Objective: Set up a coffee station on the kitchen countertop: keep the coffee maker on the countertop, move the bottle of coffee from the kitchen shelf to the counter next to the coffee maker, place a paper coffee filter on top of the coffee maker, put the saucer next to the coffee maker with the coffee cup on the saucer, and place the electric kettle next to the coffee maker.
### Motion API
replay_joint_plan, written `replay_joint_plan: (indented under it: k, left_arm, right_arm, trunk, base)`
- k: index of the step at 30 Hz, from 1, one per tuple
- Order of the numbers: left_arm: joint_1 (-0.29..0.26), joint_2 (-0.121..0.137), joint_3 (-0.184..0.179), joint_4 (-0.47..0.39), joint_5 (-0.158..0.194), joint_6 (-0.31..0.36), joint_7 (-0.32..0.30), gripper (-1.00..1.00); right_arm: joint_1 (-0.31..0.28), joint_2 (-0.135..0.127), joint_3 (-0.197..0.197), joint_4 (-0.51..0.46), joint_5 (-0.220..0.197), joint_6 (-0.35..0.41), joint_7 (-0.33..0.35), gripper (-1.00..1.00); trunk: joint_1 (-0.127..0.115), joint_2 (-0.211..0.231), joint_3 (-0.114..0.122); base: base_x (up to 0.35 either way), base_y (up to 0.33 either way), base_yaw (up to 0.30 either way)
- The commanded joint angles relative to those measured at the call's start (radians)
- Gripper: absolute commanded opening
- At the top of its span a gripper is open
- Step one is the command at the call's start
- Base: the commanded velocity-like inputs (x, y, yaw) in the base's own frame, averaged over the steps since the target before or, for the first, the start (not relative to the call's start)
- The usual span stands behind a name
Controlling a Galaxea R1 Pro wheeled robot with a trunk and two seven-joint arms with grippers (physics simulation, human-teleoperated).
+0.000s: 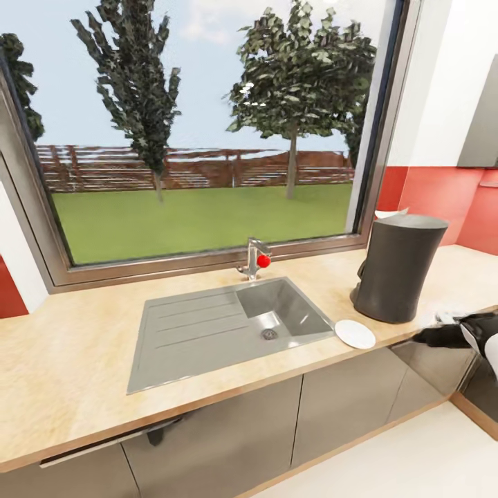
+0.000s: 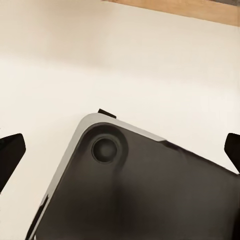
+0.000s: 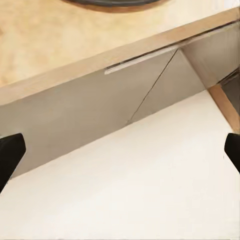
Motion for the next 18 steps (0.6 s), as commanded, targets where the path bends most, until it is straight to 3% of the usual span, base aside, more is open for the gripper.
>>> replay_joint_plan:
  k: [1, 8, 13, 18]
  left_arm:
    - [0.000, 0.000, 0.003, -0.002, 0.008, 0.001, -0.010, 1.00]
    - [0.000, 0.003, 0.002, -0.005, 0.009, 0.000, -0.010, 1.00]
    - [0.000, 0.013, 0.002, -0.003, 0.013, -0.001, -0.009, 1.00]
    - [0.000, 0.028, 0.006, 0.002, 0.020, -0.004, -0.008, 1.00]
  right_arm:
    - [-0.001, -0.003, -0.005, -0.016, 0.002, 0.001, 0.020, 1.00]
    - [-0.001, -0.045, -0.005, -0.161, 0.004, -0.044, 0.138, 1.00]
    - [0.017, -0.067, -0.007, -0.247, 0.011, -0.136, 0.162, 1.00]
    - [0.087, -0.071, -0.040, -0.315, 0.013, -0.181, 0.158, 1.00]
  trunk:
    - [-0.004, 0.006, 0.002]
    - [-0.031, 0.055, 0.024]
    - [-0.050, 0.090, 0.040]
    - [-0.069, 0.125, 0.055]
  base:
    - [0.000, 0.000, 0.000]
    - [0.000, 0.000, 0.000]
    - [0.000, 0.000, 0.000]
    - [0.000, 0.000, 0.000]
